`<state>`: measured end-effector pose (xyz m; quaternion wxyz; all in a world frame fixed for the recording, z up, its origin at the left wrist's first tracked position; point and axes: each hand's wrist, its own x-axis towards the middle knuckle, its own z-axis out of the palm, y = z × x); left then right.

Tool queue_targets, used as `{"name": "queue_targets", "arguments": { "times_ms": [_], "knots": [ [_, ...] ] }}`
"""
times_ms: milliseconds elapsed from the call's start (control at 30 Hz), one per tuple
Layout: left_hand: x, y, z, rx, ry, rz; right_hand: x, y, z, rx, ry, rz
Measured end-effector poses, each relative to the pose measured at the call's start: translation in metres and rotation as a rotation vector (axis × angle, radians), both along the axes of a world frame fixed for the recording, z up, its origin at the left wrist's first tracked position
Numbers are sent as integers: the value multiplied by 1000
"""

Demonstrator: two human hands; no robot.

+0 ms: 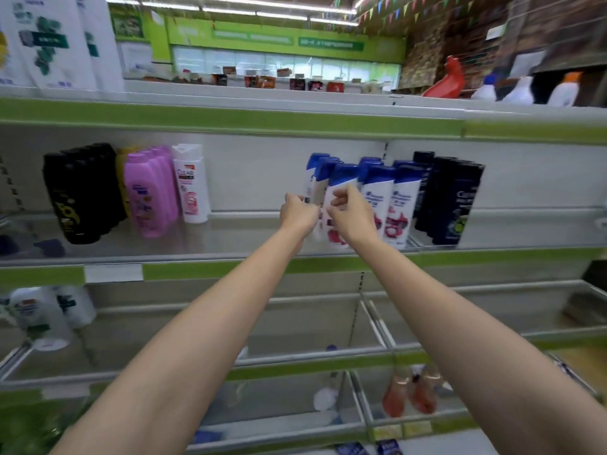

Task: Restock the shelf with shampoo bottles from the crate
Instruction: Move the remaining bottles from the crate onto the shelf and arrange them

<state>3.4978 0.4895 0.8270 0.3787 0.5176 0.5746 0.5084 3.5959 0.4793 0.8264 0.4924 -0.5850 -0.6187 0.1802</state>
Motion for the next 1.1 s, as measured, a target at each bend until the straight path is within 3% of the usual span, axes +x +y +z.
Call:
{"name": "queue_targets", "arguments": {
  "times_ms": [133, 333, 567, 767, 900, 1100],
  "knots": [
    [17, -2, -3, 9, 4, -6, 26, -4, -11, -91, 8, -88],
    [19, 8, -13, -34, 35, -87, 30, 0, -27, -237, -37, 9],
    [15, 36, -25, -19, 46, -223, 20, 16, -33, -155, -130, -47],
    [8, 45, -23, 17, 49, -205, 9, 26, -36, -163, -142, -89],
    [-3, 59, -23, 0, 45, -229, 4, 34, -34, -243, -16, -9],
    [-7, 63, -18, 19, -15, -346, -4, 63, -35, -284, 384, 153]
  ]
}}
